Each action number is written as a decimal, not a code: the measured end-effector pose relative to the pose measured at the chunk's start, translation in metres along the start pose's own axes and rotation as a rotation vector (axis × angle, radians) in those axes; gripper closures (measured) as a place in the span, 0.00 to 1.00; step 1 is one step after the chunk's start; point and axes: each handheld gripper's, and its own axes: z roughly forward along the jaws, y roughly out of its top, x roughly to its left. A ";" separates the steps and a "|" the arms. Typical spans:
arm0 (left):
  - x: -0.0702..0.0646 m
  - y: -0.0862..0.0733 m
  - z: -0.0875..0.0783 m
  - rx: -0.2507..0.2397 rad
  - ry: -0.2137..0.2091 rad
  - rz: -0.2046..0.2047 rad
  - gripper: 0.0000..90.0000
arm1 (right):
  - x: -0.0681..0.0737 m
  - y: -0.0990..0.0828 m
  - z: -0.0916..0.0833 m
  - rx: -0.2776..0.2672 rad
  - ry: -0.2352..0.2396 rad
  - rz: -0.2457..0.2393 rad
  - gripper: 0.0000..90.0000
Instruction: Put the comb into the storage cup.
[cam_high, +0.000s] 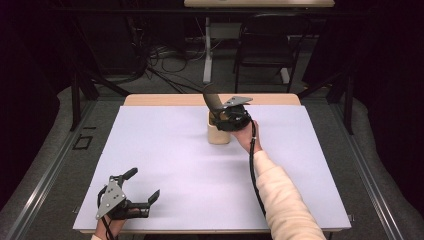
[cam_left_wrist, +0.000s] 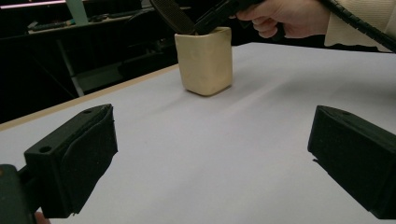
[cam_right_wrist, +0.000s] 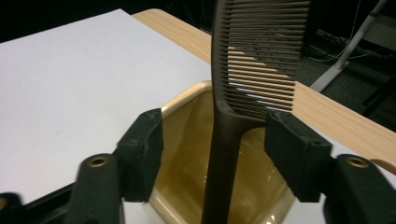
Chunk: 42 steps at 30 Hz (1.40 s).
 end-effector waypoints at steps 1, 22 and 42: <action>0.000 0.000 0.000 0.000 0.000 0.001 0.01 | 0.000 0.001 -0.002 -0.002 0.002 0.007 0.37; 0.000 0.000 0.001 0.004 -0.005 0.003 0.01 | 0.006 0.002 -0.046 0.051 0.149 -0.032 0.07; -0.001 0.000 0.002 0.008 -0.006 0.006 0.01 | 0.013 -0.018 -0.092 0.047 0.197 -0.054 0.00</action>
